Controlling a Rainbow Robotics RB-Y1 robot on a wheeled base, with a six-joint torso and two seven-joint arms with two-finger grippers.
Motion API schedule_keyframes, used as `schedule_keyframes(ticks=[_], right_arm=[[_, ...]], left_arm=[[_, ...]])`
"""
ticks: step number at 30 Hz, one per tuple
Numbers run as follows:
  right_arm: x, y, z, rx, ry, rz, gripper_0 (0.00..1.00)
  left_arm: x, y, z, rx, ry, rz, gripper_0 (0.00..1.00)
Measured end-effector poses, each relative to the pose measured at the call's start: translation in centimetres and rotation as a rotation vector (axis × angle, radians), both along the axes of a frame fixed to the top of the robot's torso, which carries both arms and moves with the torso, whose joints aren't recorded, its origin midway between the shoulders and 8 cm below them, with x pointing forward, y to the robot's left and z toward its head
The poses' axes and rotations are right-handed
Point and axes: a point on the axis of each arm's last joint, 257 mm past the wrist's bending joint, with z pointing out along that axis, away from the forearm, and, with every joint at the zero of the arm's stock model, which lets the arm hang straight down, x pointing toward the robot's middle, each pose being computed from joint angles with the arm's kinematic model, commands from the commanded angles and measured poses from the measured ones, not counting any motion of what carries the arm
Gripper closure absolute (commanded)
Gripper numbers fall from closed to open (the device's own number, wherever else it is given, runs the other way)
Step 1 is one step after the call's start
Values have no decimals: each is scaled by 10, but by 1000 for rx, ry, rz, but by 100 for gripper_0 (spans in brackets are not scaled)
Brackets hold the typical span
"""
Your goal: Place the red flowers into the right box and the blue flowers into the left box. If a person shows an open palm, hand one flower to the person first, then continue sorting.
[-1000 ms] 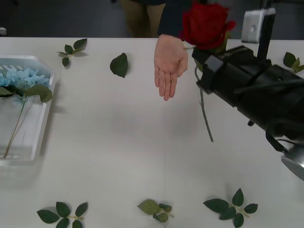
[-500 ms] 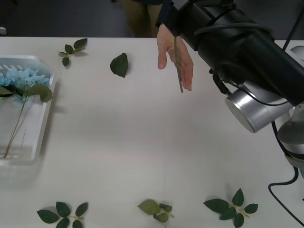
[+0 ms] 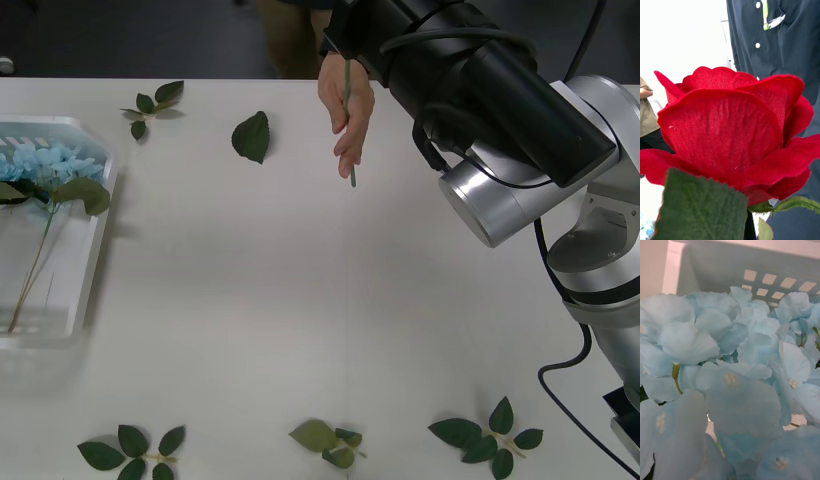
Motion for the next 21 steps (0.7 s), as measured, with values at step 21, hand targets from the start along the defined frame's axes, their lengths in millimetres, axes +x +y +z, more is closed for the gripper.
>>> schedule_keyframes(ticks=[21], right_arm=[[-46, -16, -19, -52, 20, 69, 14]], left_arm=[[-90, -96, 19, -385, 145, -403, 0]])
